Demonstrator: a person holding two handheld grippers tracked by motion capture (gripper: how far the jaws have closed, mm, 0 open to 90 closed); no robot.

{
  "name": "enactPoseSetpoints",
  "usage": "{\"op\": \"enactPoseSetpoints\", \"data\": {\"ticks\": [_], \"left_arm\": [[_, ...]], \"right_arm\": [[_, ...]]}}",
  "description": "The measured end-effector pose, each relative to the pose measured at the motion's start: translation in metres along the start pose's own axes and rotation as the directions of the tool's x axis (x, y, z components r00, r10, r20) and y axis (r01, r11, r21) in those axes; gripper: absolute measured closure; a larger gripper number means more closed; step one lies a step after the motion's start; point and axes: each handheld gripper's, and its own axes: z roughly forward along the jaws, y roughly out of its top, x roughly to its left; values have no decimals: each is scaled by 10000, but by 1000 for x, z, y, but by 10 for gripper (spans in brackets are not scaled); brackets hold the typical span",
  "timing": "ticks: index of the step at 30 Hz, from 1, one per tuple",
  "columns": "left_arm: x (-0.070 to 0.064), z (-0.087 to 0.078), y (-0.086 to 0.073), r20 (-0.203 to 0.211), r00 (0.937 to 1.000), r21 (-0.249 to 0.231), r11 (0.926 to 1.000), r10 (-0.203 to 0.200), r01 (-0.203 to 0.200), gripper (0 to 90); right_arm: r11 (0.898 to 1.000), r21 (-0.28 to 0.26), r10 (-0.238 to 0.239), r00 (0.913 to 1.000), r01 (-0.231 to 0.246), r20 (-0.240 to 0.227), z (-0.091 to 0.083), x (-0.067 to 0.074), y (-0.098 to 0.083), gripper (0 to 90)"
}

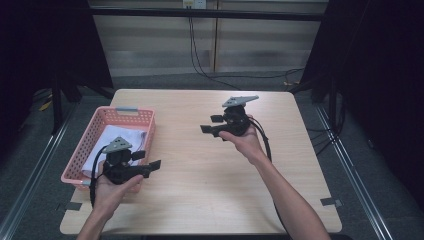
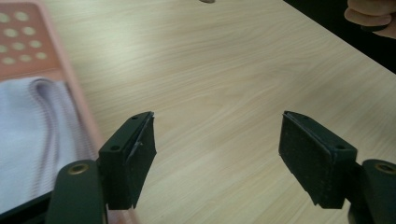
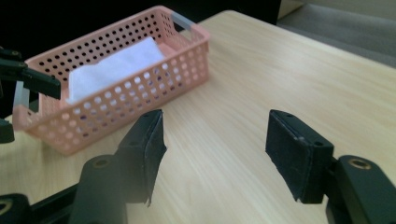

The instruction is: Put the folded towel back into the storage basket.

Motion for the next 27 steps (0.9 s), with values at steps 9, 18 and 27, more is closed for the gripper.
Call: {"op": "enactPoseSetpoints", "data": {"ticks": [9, 18, 27], "left_arm": [[-22, 24, 3, 320, 9993, 235, 9996, 177, -185, 271], [-38, 34, -9, 445, 9984, 629, 9973, 360, -387, 268], [-58, 44, -34, 785, 9946, 1561, 9845, 678, -794, 269]], "right_arm": [[9993, -34, 377, 9987, -376, 356, -47, -4, -44, 358], [9941, 8, 1084, 9905, -1088, 842, -94, -8, -97, 344], [9884, 39, 1490, 9746, -1518, 1673, -139, 0, -146, 327]]}}
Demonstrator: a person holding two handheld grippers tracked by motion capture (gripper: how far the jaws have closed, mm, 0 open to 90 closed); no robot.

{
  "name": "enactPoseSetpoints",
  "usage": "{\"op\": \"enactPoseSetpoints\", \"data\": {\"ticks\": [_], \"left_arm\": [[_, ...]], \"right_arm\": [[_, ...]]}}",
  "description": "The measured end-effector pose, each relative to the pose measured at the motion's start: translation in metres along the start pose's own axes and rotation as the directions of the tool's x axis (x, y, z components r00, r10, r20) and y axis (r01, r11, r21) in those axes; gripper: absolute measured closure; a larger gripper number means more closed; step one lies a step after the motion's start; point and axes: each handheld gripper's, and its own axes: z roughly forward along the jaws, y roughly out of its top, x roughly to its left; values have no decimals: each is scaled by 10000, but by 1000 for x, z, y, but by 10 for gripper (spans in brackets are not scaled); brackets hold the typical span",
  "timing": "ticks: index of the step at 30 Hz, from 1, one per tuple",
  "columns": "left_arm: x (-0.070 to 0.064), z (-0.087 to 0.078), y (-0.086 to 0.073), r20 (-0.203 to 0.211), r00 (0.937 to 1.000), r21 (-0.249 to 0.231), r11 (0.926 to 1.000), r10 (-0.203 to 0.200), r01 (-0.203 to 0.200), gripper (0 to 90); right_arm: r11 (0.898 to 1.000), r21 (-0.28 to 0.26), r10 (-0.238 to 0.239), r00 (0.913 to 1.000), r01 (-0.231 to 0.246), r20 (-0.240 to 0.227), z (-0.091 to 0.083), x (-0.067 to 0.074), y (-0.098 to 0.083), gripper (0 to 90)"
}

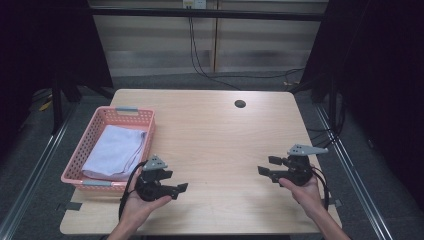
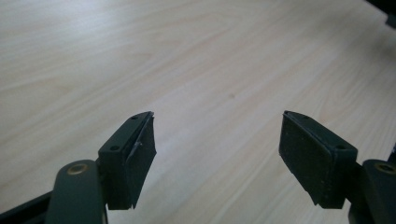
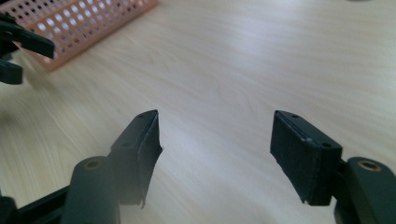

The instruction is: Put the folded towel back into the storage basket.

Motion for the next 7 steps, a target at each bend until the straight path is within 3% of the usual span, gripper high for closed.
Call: {"op": "enactPoseSetpoints", "data": {"ticks": [7], "left_arm": [[4, 5, -23, -202, 9996, 32, 9998, -192, 192, 263]], "right_arm": [[9993, -309, 230, 9965, -205, 801, -14, -13, -22, 304]]}}
